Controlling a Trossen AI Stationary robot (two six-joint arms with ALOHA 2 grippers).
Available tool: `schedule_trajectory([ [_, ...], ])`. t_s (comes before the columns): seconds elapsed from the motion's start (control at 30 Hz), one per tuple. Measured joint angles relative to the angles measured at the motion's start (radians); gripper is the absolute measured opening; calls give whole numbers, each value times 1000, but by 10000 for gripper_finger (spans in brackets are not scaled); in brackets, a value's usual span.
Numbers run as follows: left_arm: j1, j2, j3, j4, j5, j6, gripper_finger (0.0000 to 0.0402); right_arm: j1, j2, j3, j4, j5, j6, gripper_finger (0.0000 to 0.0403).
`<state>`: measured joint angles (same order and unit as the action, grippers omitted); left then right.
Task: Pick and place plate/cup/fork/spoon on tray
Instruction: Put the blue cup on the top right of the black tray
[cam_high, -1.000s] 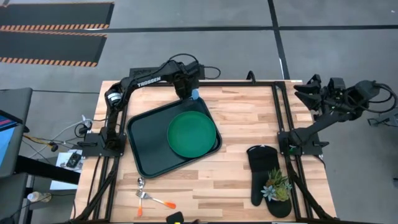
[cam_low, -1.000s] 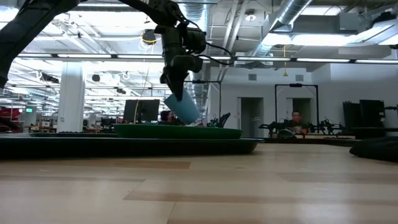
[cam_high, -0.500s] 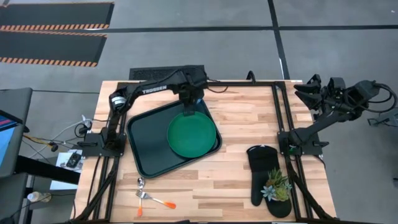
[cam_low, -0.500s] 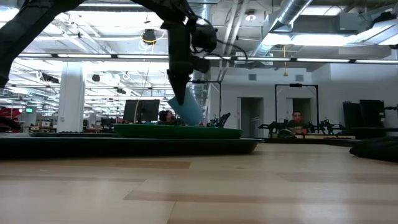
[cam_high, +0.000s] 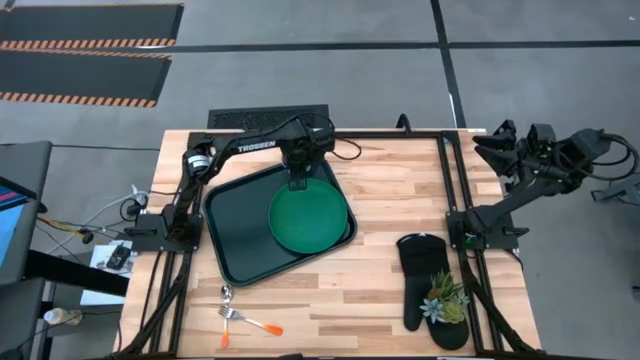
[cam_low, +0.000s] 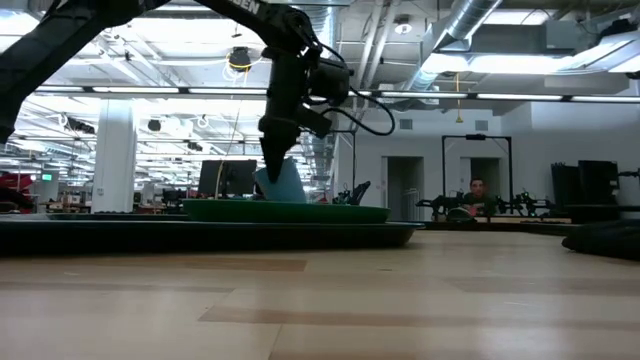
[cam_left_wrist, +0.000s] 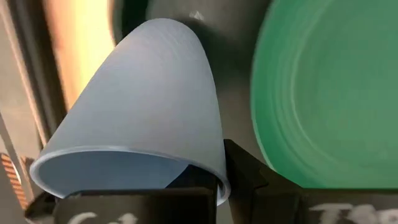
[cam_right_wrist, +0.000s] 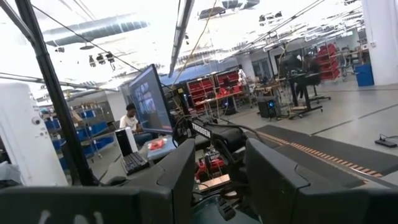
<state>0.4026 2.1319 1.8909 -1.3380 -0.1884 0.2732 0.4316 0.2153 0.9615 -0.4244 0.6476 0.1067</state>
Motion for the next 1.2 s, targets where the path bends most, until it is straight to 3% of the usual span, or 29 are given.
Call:
schedule_trajectory([
  [1.2,-15,47,2,12,-54,40,0,0,0,0,-16,0,27,166],
])
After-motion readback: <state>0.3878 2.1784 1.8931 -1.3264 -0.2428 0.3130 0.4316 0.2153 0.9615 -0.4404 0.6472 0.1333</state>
